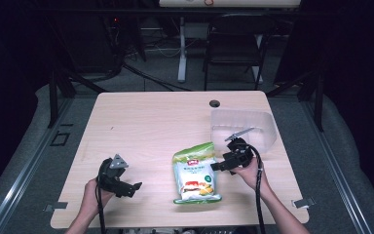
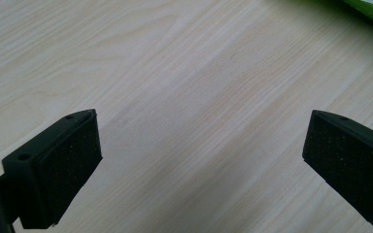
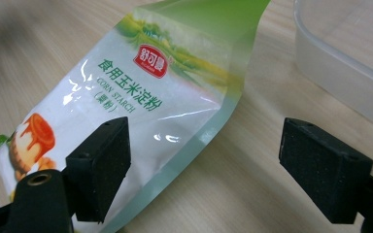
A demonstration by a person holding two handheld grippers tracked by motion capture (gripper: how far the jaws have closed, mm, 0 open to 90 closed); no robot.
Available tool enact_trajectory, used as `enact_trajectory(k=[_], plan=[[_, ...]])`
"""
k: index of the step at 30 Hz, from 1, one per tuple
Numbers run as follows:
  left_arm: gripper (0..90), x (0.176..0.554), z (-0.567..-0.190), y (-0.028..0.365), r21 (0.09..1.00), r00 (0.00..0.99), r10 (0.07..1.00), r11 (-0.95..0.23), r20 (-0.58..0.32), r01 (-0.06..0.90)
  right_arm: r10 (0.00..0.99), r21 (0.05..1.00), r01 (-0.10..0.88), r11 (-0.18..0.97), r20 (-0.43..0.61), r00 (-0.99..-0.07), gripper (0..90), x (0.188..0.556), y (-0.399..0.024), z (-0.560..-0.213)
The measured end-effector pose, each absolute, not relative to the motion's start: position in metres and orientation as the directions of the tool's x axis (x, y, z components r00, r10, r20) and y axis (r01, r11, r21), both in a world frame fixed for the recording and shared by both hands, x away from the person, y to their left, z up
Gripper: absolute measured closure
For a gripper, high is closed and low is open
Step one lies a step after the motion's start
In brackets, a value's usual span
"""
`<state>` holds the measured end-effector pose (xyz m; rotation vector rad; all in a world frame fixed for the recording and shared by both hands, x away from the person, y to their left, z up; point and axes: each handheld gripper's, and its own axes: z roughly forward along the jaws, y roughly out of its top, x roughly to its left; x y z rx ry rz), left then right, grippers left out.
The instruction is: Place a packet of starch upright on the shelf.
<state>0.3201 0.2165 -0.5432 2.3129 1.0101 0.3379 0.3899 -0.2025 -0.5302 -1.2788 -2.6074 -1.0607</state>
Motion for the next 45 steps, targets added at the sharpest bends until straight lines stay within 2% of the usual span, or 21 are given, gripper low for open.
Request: enact_trajectory(k=[6, 23, 28, 33, 34, 35, 36, 45], plan=[[0.4, 0.32, -0.543, 0.217, 0.608, 0.678, 0.735, -0.54, 0.005, 0.582, 0.69, 0.541, 0.721, 0.432, 0.317, -0.651, 22.4, 0.398, -0.194, -0.534], [0.5, 0.319, -0.543, 0.218, 0.617, 0.672, 0.74, -0.535, 0.013, 0.577, 0.699, 0.501, 0.752, 0.428, 0.344, -0.627, 23.7, 0.414, -0.173, -0.548], [0.5, 0.319, -0.542, 0.217, 0.617, 0.673, 0.74, -0.535, 0.013, 0.576, 0.687, 0.495, 0.752, 0.435, 0.358, -0.633, 29.9, 0.417, -0.17, -0.551], [0.5, 0.319, -0.542, 0.217, 0.619, 0.673, 0.74, -0.535, 0.013, 0.576, 0.691, 0.49, 0.754, 0.437, 0.355, -0.63, 31.9, 0.418, -0.169, -0.553], [0.5, 0.319, -0.542, 0.217, 0.619, 0.673, 0.739, -0.535, 0.013, 0.575, 0.701, 0.502, 0.763, 0.406, 0.364, -0.613, 34.4, 0.417, -0.168, -0.555], [0.5, 0.319, -0.542, 0.217, 0.618, 0.673, 0.739, -0.535, 0.013, 0.576, 0.683, 0.488, 0.751, 0.446, 0.357, -0.637, 36.0, 0.42, -0.17, -0.553], [0.5, 0.319, -0.542, 0.217, 0.618, 0.674, 0.739, -0.535, 0.013, 0.575, 0.685, 0.494, 0.755, 0.431, 0.366, -0.63, 40.7, 0.419, -0.169, -0.554], [0.5, 0.319, -0.542, 0.217, 0.617, 0.678, 0.735, -0.539, 0.012, 0.573, 0.673, 0.504, 0.763, 0.404, 0.401, -0.621, 46.1, 0.421, -0.173, -0.556]])
